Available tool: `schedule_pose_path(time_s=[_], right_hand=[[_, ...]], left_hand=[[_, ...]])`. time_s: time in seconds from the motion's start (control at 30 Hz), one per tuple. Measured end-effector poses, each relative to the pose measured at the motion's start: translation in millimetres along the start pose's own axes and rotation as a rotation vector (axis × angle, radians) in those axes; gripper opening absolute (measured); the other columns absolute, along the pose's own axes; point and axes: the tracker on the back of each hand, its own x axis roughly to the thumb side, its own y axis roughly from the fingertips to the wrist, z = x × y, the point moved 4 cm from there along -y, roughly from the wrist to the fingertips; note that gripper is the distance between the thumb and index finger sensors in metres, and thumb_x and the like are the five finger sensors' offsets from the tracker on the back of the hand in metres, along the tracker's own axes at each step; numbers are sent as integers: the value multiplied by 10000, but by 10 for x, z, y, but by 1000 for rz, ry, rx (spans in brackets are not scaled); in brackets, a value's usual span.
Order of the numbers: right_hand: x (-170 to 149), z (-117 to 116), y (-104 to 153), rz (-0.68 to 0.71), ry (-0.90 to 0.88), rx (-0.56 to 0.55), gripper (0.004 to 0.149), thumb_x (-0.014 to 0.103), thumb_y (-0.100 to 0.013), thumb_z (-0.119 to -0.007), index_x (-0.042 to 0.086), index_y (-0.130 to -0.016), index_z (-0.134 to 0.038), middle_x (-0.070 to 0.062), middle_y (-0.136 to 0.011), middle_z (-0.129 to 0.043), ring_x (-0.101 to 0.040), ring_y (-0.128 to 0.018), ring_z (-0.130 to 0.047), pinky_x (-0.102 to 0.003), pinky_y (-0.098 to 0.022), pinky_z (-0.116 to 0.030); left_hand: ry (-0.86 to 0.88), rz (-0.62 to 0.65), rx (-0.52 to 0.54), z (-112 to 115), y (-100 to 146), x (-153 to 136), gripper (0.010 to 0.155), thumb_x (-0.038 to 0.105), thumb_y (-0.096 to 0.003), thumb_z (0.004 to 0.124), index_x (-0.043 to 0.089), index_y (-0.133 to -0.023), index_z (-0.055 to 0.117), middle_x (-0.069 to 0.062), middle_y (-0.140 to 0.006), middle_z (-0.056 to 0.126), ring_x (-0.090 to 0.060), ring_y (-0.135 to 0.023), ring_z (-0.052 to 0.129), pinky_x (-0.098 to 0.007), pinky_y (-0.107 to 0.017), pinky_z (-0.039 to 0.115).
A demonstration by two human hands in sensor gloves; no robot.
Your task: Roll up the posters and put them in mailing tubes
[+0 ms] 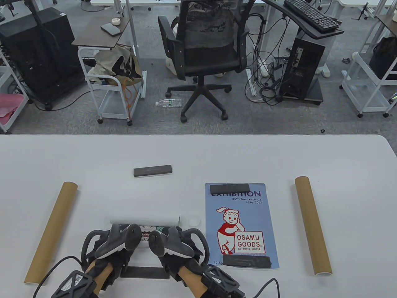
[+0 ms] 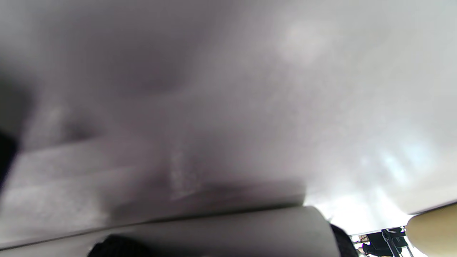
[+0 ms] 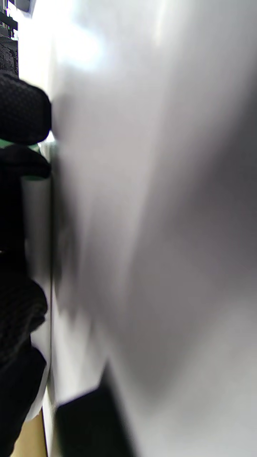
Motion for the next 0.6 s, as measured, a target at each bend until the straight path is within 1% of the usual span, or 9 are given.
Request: schedule_pose_path(time_s=[0.07, 0.17, 0.27, 0.37, 0.43, 0.47, 0.5, 0.57, 0.6], right_hand=[[-2, 2, -27, -17, 5, -1, 482, 379, -501, -763, 267, -931, -579, -47, -827, -713, -338, -773, -735, -609, -598, -661], [7, -5, -63, -28, 20, 9, 402, 367, -505, -751, 278, -883, -650, -43, -812, -716, -331, -749, -741, -601, -591, -659], [3, 1, -62, -46, 28, 6, 384, 361, -514, -730, 295, -887, -670, -49, -828, -712, -330, -732, -746, -578, -581, -671], [-15, 3, -37, -32, 12, 7, 419, 377, -511, -723, 304, -918, -653, -75, -977, -577, -331, -740, -739, -558, -573, -675], [-19, -2, -11, -21, 17, 7, 511, 398, -500, -753, 289, -959, -555, -70, -993, -523, -344, -766, -719, -556, -578, -670], [-19, 5, -9, -16, 15, 2, 521, 396, -495, -765, 282, -952, -543, -65, -954, -577, -344, -767, -724, -559, -574, -676], [-19, 6, -9, -17, 13, 1, 488, 381, -497, -766, 275, -932, -573, -64, -892, -656, -346, -766, -728, -561, -572, -679], [-18, 3, -36, -21, 9, 1, 425, 350, -500, -761, 266, -897, -636, -60, -834, -704, -343, -751, -739, -563, -564, -682], [-21, 4, -46, -25, 11, 0, 407, 345, -501, -756, 269, -888, -655, -57, -823, -713, -341, -741, -747, -558, -560, -687]], left_hand=[[15, 11, -19, 4, 11, -11, 492, 509, -435, 704, 462, -915, 605, -17, -1022, 677, -279, -818, 814, -495, -622, 745], [15, 24, -51, 21, 20, -12, 522, 514, -430, 740, 465, -926, 587, -24, -1048, 635, -284, -862, 777, -510, -646, 716], [-13, 25, -7, 1, 18, 13, 474, 481, -430, 748, 458, -890, 635, -22, -1043, 658, -294, -888, 794, -529, -649, 712], [0, 33, 16, -34, 10, 39, 401, 452, -434, 739, 422, -834, 718, -11, -1042, 688, -313, -944, 776, -558, -677, 672], [-7, 41, 10, -40, 10, 43, 394, 451, -432, 734, 415, -824, 731, -11, -1048, 687, -324, -960, 758, -566, -686, 659], [1, 46, 3, -36, 4, 37, 393, 453, -431, 732, 415, -821, 739, -14, -1055, 683, -331, -972, 739, -571, -692, 647], [9, 47, -9, -33, 2, 36, 395, 456, -431, 730, 411, -823, 741, -15, -1063, 672, -333, -982, 720, -575, -699, 633], [36, 46, -32, -26, 4, 29, 407, 467, -436, 723, 408, -838, 732, -20, -1077, 642, -341, -992, 694, -580, -707, 611], [40, 42, -26, -20, 7, 23, 454, 478, -438, 719, 422, -886, 674, -31, -1090, 604, -344, -993, 685, -579, -709, 606]])
